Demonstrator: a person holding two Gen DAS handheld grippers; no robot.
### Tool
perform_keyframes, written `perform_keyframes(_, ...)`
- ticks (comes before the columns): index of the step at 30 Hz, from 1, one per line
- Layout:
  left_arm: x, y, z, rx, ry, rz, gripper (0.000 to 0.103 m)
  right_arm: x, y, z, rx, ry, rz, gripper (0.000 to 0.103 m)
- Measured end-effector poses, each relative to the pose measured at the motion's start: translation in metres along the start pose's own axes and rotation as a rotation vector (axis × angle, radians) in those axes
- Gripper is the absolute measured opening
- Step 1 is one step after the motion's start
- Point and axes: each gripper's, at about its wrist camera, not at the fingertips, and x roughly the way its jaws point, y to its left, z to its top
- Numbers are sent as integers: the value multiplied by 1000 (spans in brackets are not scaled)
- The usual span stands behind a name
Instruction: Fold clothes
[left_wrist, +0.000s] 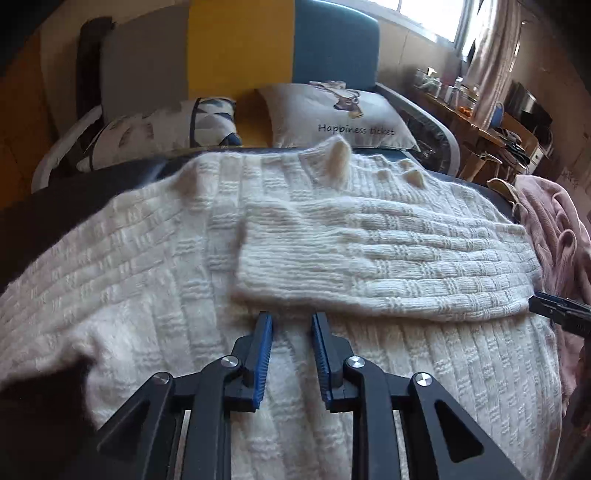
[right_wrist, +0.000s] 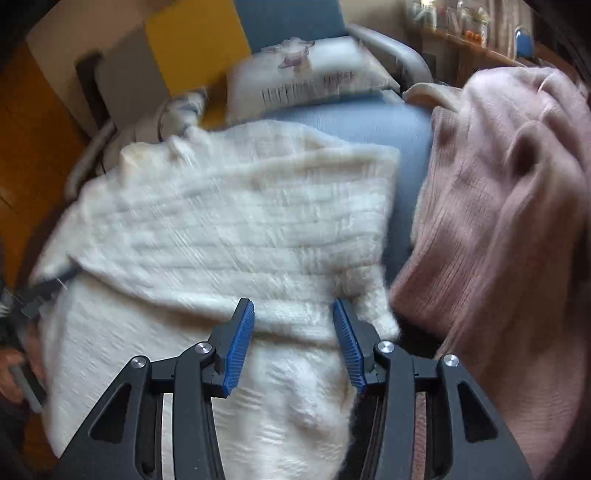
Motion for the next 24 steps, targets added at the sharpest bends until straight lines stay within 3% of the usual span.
perform_keyframes(2,-16,9,-1,-48,-60,-50,22,5,2,0,-8,24,-27,48)
perform_keyframes(6,-34,17,9,-66,-139,-109,22,-19,22,16,-27,-74,27,48)
perform_keyframes(10,-12,7,31,-46,-85,-122,22,-6,52,38,-49,-80,94,48)
perform_keyframes(14,25,-3,31,3,6,-88,23,31,66,37,-93,-12,52,48)
perform_keyframes(16,19,-7,26,32,-34,-73,23,44,68,29,-132,-6,33,49)
perform_keyframes(17,13,-7,26,19,-42,-100,21,44,69,28,-144,3,33,50)
perform_keyframes(20,-4,-12,37,26,-105,-151,21,26,65,41,-105,-31,116,50)
perform_keyframes(23,0,-23,59,45,-114,-177,22,15,66,63,-85,-83,129,50)
perform_keyframes(24,9,-26,63,52,-93,-143,22,17,66,70,-78,-86,127,50)
